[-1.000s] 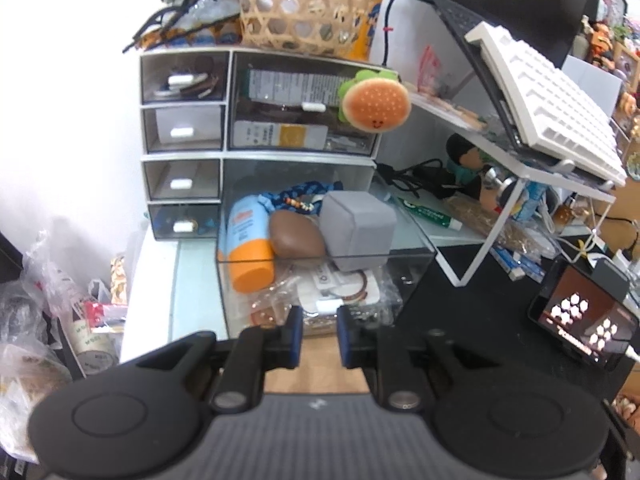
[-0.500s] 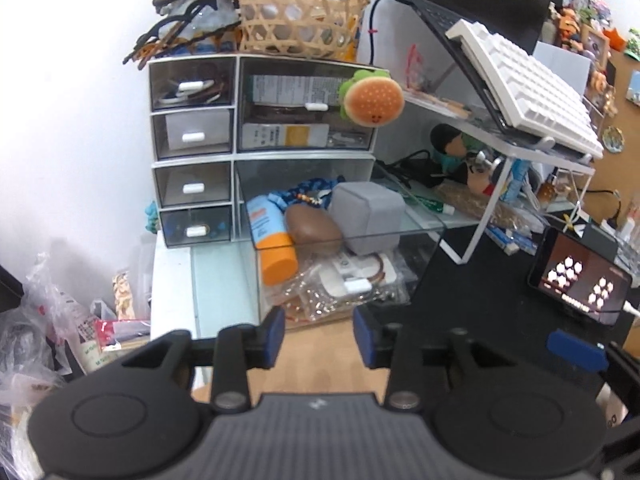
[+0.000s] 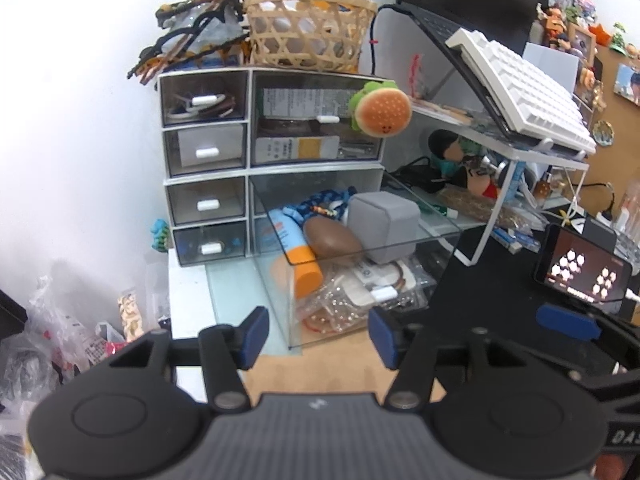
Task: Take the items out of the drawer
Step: 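Open the left gripper and withdraw it from the drawer handle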
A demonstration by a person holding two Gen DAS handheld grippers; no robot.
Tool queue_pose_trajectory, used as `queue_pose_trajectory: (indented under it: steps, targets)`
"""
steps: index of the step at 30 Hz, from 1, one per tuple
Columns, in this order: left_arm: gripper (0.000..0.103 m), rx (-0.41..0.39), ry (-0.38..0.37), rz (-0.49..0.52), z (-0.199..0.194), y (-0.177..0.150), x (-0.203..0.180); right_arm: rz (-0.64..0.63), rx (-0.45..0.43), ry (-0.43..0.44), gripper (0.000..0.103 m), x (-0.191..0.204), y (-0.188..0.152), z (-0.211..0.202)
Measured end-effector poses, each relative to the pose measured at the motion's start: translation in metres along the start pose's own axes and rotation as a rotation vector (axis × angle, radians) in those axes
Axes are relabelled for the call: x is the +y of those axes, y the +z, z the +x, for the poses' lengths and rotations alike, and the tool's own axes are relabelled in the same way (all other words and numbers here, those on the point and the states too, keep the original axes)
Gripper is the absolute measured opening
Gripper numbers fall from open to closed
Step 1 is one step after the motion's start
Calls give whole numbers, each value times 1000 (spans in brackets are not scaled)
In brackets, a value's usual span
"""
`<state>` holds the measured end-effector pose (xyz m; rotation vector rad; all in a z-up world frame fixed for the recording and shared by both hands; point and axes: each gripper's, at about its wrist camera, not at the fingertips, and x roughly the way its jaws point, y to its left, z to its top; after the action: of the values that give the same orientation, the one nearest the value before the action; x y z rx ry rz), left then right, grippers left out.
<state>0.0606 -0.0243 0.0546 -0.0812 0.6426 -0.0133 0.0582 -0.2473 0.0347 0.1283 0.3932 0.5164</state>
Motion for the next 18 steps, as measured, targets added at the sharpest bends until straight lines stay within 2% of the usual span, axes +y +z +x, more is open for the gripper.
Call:
queue_pose_trajectory:
  steps: [13, 18]
  targets:
    - [63, 9, -13, -22, 0, -16, 27, -65, 103, -118, 91, 16, 8, 24]
    - [65, 24, -29, -37, -1, -23, 32, -95, 184, -150, 91, 23, 14, 39]
